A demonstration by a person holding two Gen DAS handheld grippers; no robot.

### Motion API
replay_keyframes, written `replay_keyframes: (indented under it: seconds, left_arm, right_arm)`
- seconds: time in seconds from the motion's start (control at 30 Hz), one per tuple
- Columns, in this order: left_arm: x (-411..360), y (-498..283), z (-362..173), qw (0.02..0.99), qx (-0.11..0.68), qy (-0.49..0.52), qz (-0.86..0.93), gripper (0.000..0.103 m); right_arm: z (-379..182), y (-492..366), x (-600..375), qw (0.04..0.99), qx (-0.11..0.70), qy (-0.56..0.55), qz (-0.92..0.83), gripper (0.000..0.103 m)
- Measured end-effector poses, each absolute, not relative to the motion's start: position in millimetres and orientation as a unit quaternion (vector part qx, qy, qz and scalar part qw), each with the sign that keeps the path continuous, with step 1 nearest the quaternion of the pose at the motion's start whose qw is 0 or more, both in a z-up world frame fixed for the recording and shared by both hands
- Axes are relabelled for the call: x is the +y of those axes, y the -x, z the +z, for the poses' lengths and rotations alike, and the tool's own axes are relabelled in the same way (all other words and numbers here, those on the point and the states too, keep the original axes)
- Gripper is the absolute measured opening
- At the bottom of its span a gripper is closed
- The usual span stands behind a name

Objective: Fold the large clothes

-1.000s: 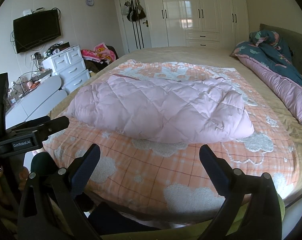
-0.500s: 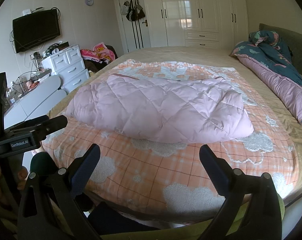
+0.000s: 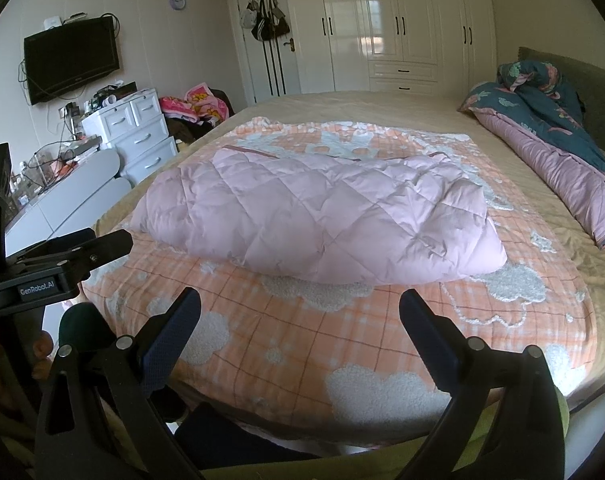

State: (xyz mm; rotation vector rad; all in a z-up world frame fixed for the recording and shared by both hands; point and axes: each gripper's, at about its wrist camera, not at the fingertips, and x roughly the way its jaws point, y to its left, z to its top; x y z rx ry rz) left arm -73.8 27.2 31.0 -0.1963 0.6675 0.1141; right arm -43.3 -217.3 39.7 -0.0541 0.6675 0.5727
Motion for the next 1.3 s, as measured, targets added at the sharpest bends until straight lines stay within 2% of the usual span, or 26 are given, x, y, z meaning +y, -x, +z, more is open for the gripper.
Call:
replay_keyframes:
  seconds: [1.13,1.3]
  left_arm:
    - [50,81,21,0.936,0.330,0.105,0.063,0.094]
    - [69,75,15,0.929,0.339,0.119,0.085,0.094]
  right_arm:
    - [35,43,-218,0.904,0.330,0.038,0.268,0.099]
    - [40,31,-261,0.922,0.320,-0.006,0.219,0.099]
